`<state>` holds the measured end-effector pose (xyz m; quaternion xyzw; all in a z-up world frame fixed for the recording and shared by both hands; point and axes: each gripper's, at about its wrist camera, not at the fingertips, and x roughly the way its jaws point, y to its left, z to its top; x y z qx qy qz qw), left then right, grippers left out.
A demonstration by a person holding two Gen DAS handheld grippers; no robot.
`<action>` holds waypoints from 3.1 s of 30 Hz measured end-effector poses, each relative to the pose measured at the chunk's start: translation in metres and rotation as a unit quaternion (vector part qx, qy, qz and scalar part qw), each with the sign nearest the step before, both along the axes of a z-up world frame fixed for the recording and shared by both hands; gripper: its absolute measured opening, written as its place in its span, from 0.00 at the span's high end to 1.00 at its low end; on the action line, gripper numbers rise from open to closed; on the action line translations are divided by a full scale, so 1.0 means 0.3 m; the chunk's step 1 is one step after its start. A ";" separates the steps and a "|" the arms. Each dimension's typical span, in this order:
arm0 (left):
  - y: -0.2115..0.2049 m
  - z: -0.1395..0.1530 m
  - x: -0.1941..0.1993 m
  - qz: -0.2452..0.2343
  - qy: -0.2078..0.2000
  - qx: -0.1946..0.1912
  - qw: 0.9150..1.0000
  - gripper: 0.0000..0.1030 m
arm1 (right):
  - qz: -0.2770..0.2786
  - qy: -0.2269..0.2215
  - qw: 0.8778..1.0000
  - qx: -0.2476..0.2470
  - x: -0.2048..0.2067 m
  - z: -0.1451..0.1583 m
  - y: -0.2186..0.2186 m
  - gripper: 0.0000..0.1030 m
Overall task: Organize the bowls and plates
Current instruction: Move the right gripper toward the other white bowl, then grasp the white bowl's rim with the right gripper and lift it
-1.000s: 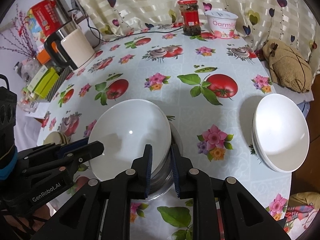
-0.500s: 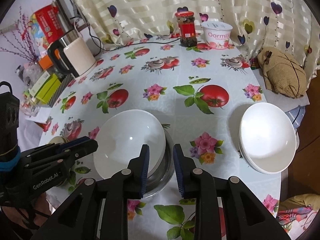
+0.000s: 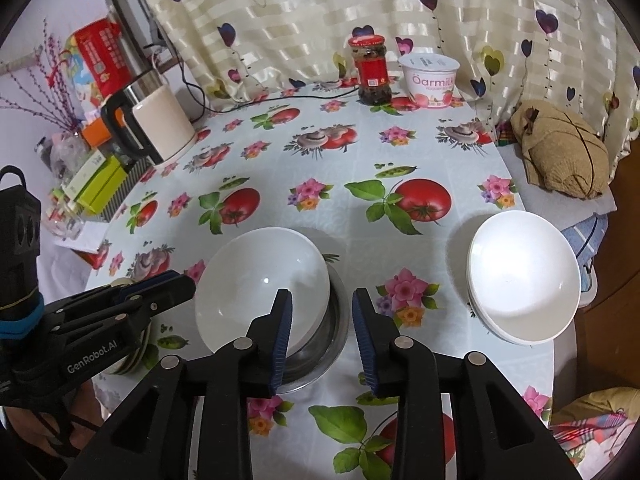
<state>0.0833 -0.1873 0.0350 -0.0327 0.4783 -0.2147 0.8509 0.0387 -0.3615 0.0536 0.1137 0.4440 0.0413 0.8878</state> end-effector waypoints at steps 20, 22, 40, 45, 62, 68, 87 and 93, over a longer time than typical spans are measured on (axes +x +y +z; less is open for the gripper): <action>-0.073 0.053 -0.010 -0.017 -0.023 0.008 1.000 0.81 | -0.017 -0.014 1.000 0.010 -0.026 0.035 -0.067 0.66; -0.087 0.058 -0.010 -0.021 -0.025 0.009 0.999 0.81 | -0.020 -0.016 1.000 0.011 -0.029 0.037 -0.077 0.66; -0.229 0.088 -0.005 -0.063 -0.033 0.006 0.997 0.81 | -0.053 -0.025 0.998 0.018 -0.052 0.041 -0.191 0.65; -0.282 0.086 -0.007 -0.079 -0.031 0.007 0.996 0.81 | -0.067 -0.026 0.997 0.020 -0.066 0.035 -0.237 0.65; -0.448 0.071 -0.001 -0.123 -0.022 0.006 0.992 0.81 | -0.128 -0.023 0.991 0.023 -0.115 0.005 -0.422 0.64; -0.488 0.051 0.012 -0.130 -0.010 0.002 0.991 0.81 | -0.143 -0.019 0.989 0.024 -0.121 -0.010 -0.465 0.64; -0.637 -0.043 0.047 -0.141 0.029 -0.008 0.990 0.81 | -0.199 -0.004 0.980 0.031 -0.142 -0.091 -0.588 0.64; -0.655 -0.079 0.059 -0.137 0.039 -0.010 0.990 0.81 | -0.201 0.002 0.979 0.038 -0.137 -0.120 -0.603 0.69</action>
